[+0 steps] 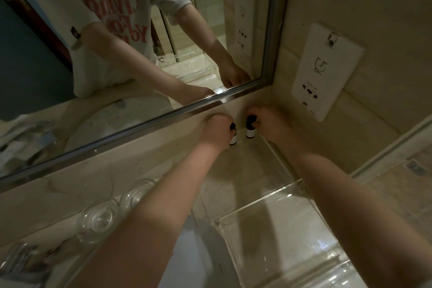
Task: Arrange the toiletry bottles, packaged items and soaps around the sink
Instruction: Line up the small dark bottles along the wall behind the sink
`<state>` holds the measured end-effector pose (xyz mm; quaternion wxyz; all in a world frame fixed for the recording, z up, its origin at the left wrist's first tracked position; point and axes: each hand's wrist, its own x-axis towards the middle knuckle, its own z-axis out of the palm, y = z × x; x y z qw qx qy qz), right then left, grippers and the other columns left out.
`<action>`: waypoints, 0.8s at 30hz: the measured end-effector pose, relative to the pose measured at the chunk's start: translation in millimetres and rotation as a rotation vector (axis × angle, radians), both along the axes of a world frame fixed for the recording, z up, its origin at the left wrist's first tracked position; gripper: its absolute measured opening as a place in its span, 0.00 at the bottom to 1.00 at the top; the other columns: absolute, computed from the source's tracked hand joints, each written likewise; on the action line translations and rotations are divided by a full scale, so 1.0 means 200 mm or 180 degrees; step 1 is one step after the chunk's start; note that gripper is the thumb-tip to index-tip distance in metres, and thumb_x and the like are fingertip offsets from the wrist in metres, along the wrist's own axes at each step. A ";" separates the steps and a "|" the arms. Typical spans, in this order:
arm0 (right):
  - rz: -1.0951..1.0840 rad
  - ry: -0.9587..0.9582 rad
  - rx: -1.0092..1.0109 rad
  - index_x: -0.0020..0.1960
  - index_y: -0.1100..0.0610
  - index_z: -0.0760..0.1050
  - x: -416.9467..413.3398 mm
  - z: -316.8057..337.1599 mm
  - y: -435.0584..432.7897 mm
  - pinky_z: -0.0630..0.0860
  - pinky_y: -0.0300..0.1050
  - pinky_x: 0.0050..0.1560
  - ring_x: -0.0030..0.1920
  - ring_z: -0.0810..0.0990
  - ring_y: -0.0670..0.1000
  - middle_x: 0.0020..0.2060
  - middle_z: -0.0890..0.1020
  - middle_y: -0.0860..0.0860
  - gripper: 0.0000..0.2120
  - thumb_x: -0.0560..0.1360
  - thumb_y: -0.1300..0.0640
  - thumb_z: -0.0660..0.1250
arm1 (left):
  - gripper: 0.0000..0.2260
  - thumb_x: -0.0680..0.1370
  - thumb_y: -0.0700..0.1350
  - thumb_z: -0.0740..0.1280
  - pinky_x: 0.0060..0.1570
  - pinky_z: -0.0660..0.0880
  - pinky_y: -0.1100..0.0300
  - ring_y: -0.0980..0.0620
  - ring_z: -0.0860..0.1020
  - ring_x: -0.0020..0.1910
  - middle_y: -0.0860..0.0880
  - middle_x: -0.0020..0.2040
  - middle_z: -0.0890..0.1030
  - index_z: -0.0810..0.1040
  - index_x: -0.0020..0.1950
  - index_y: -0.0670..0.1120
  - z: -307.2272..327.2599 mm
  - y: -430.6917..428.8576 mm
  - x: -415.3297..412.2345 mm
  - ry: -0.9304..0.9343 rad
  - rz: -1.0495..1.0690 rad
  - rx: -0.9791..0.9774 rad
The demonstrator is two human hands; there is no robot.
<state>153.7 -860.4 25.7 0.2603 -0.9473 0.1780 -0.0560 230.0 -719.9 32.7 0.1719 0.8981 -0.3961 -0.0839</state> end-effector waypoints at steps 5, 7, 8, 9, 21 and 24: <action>-0.0061 0.0004 0.0059 0.54 0.59 0.78 -0.01 -0.01 -0.01 0.76 0.49 0.52 0.52 0.79 0.58 0.52 0.81 0.57 0.11 0.74 0.66 0.63 | 0.09 0.78 0.41 0.63 0.40 0.67 0.59 0.43 0.78 0.47 0.39 0.48 0.79 0.79 0.49 0.38 -0.01 -0.01 0.00 -0.0052 0.0024 -0.0112; -0.0057 -0.0002 0.0058 0.53 0.60 0.78 -0.01 0.00 0.00 0.75 0.48 0.51 0.51 0.79 0.58 0.52 0.81 0.58 0.10 0.74 0.66 0.63 | 0.08 0.77 0.41 0.63 0.41 0.67 0.60 0.44 0.77 0.47 0.40 0.48 0.80 0.80 0.49 0.39 -0.01 -0.02 -0.01 -0.0055 0.0016 -0.0168; -0.0049 0.0004 0.0068 0.53 0.60 0.78 -0.01 0.00 0.00 0.75 0.48 0.50 0.51 0.79 0.58 0.51 0.81 0.58 0.10 0.74 0.66 0.62 | 0.08 0.77 0.41 0.63 0.41 0.67 0.60 0.45 0.77 0.47 0.40 0.48 0.80 0.80 0.49 0.39 -0.01 -0.03 -0.01 -0.0045 0.0003 -0.0187; -0.0041 0.0004 0.0095 0.52 0.61 0.78 -0.01 0.01 0.00 0.74 0.48 0.50 0.50 0.79 0.58 0.51 0.81 0.58 0.10 0.74 0.66 0.62 | 0.08 0.77 0.41 0.63 0.42 0.68 0.61 0.45 0.78 0.47 0.40 0.49 0.80 0.80 0.49 0.39 -0.01 -0.04 -0.01 -0.0042 -0.0023 -0.0191; 0.0015 -0.0162 0.0108 0.50 0.61 0.78 -0.03 0.00 0.01 0.77 0.53 0.49 0.49 0.79 0.59 0.48 0.80 0.58 0.09 0.72 0.67 0.63 | 0.09 0.78 0.42 0.62 0.42 0.66 0.61 0.44 0.78 0.51 0.41 0.53 0.80 0.78 0.53 0.40 -0.01 -0.04 -0.01 -0.0120 -0.0033 -0.0103; 0.0003 -0.0218 -0.0055 0.50 0.60 0.77 -0.04 -0.01 0.02 0.75 0.49 0.47 0.49 0.78 0.58 0.49 0.80 0.57 0.08 0.72 0.65 0.64 | 0.10 0.78 0.42 0.61 0.43 0.66 0.60 0.44 0.78 0.52 0.41 0.53 0.80 0.79 0.54 0.40 -0.01 -0.03 -0.01 -0.0109 0.0012 -0.0093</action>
